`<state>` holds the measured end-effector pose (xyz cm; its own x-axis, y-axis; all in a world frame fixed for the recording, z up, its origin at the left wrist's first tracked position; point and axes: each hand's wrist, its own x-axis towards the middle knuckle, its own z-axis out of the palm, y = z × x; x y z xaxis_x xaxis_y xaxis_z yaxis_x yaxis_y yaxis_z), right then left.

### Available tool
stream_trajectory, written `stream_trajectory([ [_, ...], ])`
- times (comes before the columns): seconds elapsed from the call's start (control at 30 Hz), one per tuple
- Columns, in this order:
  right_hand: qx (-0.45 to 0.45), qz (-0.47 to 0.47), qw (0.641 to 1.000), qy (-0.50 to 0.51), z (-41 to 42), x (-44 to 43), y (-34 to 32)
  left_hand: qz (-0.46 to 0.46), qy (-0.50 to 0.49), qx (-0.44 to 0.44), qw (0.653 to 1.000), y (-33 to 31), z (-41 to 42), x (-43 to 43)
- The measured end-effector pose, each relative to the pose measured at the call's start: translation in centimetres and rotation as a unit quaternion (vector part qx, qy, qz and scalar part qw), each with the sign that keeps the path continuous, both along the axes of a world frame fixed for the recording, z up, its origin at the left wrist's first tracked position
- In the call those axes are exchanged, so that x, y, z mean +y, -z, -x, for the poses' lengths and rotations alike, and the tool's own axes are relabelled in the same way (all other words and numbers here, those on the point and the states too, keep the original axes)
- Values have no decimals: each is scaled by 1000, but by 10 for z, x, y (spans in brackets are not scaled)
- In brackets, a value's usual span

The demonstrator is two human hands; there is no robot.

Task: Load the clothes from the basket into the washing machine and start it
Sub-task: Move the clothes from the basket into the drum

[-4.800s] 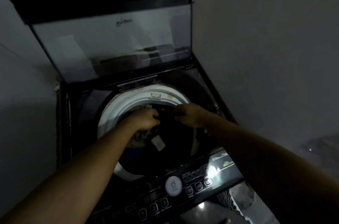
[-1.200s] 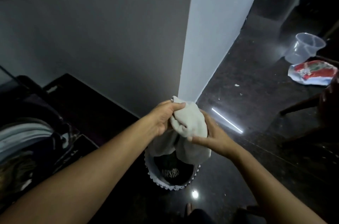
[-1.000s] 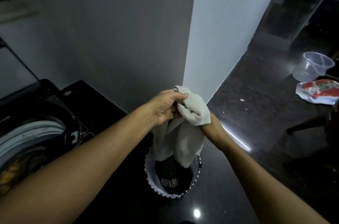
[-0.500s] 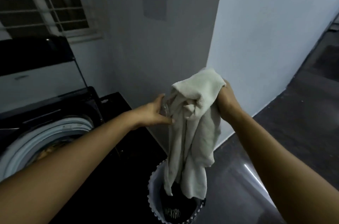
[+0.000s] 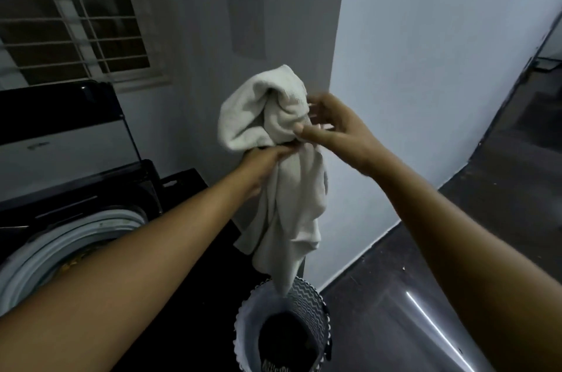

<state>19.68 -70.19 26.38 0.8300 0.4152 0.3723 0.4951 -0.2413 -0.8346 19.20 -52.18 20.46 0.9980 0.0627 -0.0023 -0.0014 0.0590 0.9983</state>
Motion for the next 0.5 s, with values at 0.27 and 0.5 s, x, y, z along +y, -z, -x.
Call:
stream_trajectory([
  [0.27, 110, 179, 976, 51, 9, -27, 143, 158, 16, -59, 986, -66, -9, 9],
  [0.5, 172, 84, 974, 120, 4, 15, 185, 266, 86, -82, 956, -117, 3, 11],
])
